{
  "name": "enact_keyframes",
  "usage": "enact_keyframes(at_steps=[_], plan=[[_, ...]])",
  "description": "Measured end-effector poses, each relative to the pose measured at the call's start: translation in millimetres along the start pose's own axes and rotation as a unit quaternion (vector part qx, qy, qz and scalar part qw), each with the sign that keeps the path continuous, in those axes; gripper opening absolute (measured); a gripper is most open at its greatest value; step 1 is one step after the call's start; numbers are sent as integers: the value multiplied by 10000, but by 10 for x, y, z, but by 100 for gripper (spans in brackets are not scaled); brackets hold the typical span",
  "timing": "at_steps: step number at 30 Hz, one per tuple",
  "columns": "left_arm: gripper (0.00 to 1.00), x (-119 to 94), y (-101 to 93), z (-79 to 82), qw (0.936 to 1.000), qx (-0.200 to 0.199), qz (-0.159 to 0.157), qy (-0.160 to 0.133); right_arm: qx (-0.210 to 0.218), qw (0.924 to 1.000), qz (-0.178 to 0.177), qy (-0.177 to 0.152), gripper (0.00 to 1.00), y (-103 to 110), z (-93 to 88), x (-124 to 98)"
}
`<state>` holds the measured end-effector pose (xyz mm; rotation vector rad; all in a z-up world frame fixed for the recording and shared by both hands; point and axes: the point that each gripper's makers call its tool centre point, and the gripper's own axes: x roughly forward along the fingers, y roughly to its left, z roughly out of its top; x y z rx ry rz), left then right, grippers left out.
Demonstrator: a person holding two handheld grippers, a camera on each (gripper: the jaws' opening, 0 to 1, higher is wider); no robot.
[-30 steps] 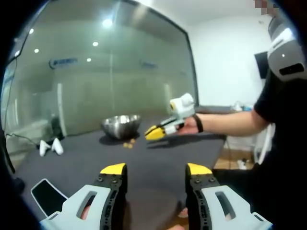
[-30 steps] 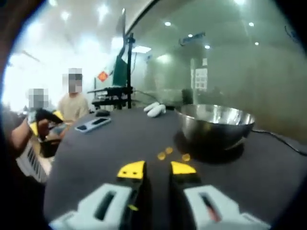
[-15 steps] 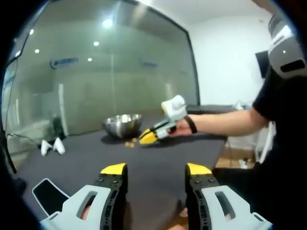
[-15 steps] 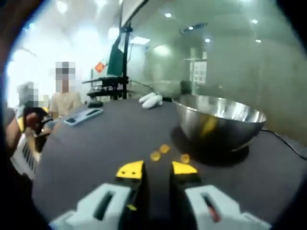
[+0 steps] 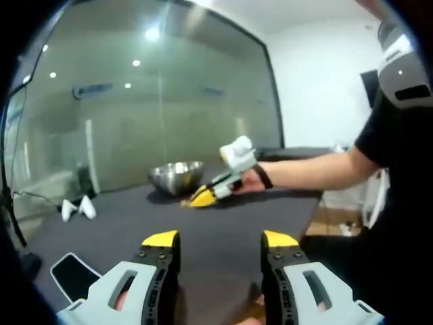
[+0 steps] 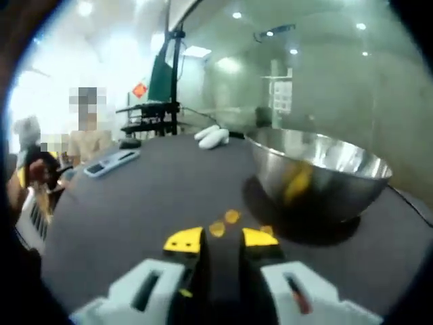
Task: Pick up the QQ candy scattered on the table and place it into the stainless steel bowl on the table
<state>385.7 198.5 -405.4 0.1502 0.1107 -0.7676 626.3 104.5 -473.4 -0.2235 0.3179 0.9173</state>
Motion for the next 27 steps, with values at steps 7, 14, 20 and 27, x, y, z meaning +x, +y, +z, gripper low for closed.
enact_keyframes(at_steps=[7,14,20,27], plan=[[49,3,24,-2,10000,-35,6,-5,17,10000,22,34,22,38,-33,102],[49,21,14,-16,10000,-66,-2,23,-35,9999,-57,125,19,56,-11,151],[49,19,25,35,9999,-155,-4,-61,-155,9998,-84,128,14,47,-11,151],[49,21,32,-22,9998,-192,36,-3,-186,9997,-103,130,9,53,-8,159]])
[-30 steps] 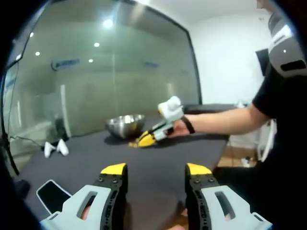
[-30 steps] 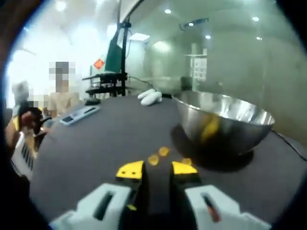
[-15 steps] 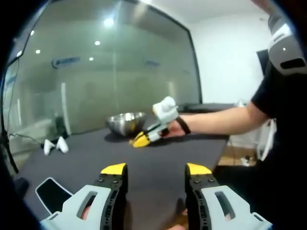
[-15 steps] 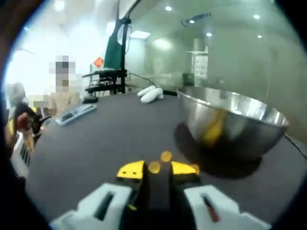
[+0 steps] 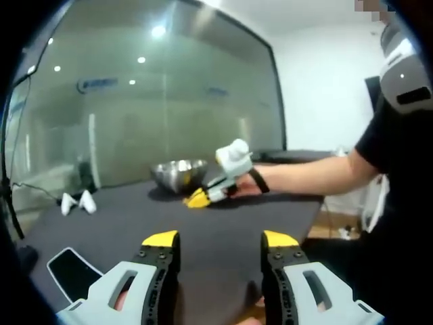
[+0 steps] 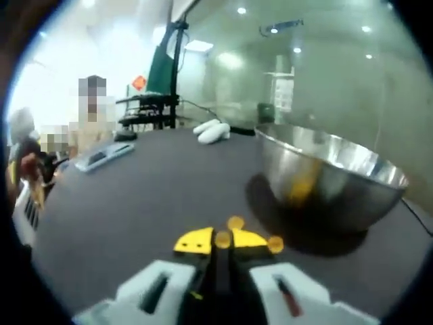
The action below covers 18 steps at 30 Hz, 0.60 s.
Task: Pick up the QQ candy scattered on the table and place it into the stainless steel bowl on the table
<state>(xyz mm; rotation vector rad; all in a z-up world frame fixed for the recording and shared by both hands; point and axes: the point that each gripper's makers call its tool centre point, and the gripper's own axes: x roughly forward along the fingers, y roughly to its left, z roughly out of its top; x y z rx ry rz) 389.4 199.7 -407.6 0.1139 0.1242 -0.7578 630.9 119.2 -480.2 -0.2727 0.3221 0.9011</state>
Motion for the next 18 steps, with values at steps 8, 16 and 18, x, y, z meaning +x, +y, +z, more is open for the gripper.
enact_keyframes(at_steps=[8,16,18], plan=[[49,-1,2,-7,10000,39,-2,29,13,10000,-16,-16,9,-49,3,11],[49,7,-5,-4,10000,67,13,46,147,9998,-79,-98,9,-96,-7,-158],[49,20,-13,2,10000,68,-3,43,164,9997,-93,-154,9,-67,16,-234]])
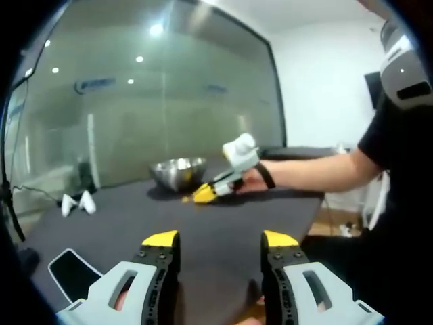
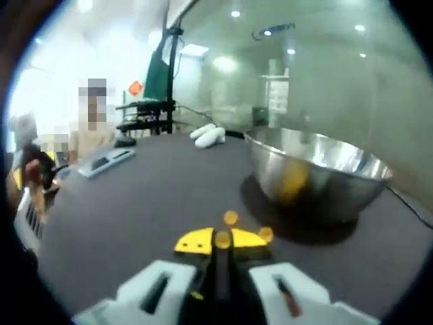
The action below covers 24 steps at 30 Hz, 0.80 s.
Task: Pick up the QQ candy scattered on the table and place it into the stainless steel bowl on the table
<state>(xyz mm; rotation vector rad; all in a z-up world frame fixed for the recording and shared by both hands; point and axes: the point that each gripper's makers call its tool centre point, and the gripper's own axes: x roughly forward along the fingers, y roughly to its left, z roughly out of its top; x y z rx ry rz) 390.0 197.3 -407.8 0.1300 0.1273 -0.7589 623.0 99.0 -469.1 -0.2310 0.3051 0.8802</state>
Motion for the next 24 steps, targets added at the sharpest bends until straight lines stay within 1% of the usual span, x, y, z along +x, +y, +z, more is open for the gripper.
enact_keyframes(at_steps=[3,7,11,15,19,21,24], plan=[[49,33,-27,6,10000,7,-36,1,-43,10000,7,-63,9,46,46,-109],[49,66,-59,14,10000,-4,-94,-32,-29,9998,-13,-195,9,9,105,-233],[49,81,-72,17,9999,3,-116,-41,-28,9996,-59,-271,9,43,145,-380],[49,79,-69,-9,9999,37,-103,10,-37,9993,-100,-356,9,9,196,-460],[49,70,-64,-16,9999,43,-88,23,33,9990,-89,-429,9,61,246,-542],[49,66,-61,-13,10000,50,-82,25,-32,9989,-76,-462,9,85,277,-558],[49,59,-49,-14,10000,63,-62,29,-38,9985,-145,-522,9,33,358,-590]])
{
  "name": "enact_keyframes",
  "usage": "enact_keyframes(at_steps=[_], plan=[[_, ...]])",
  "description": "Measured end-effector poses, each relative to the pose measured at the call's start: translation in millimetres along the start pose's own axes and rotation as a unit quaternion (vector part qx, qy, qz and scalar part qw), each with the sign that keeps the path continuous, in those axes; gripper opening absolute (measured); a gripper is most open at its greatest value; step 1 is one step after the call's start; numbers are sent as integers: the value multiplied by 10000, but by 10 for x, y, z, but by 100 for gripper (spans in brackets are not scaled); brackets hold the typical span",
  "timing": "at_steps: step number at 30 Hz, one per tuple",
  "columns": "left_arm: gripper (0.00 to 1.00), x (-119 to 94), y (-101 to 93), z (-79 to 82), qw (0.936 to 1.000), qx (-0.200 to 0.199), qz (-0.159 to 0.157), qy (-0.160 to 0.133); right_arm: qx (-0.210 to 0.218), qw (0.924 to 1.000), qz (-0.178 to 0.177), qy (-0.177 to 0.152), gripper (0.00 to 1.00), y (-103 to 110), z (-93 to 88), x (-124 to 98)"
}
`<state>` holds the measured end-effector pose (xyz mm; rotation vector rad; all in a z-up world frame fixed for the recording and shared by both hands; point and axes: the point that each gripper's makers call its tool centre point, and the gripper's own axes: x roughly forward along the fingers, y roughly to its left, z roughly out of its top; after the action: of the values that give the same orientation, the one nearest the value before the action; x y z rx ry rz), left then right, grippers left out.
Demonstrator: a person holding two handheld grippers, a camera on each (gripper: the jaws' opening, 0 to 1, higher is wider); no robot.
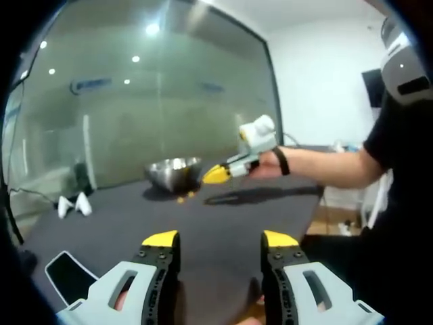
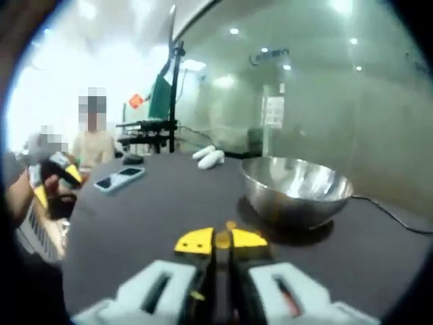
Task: Pick up the QQ candy scattered on the table and place it into the stainless steel bowl on the table
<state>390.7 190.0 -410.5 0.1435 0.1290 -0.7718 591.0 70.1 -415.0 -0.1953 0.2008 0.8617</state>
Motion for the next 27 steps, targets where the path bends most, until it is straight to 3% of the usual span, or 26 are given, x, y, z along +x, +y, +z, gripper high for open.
enact_keyframes(at_steps=[8,15,20,27], plan=[[49,-3,12,-1,10000,1,8,-15,-39,9989,-287,-358,9,-152,336,-12],[49,-18,48,-10,10000,-11,42,-10,78,9929,-702,-954,9,-305,722,-50],[49,-15,39,10,10000,8,24,-25,-49,9911,-936,-945,9,-454,857,21],[49,-13,69,36,9998,133,118,-50,-146,9909,-1098,-766,9,-752,851,262]])
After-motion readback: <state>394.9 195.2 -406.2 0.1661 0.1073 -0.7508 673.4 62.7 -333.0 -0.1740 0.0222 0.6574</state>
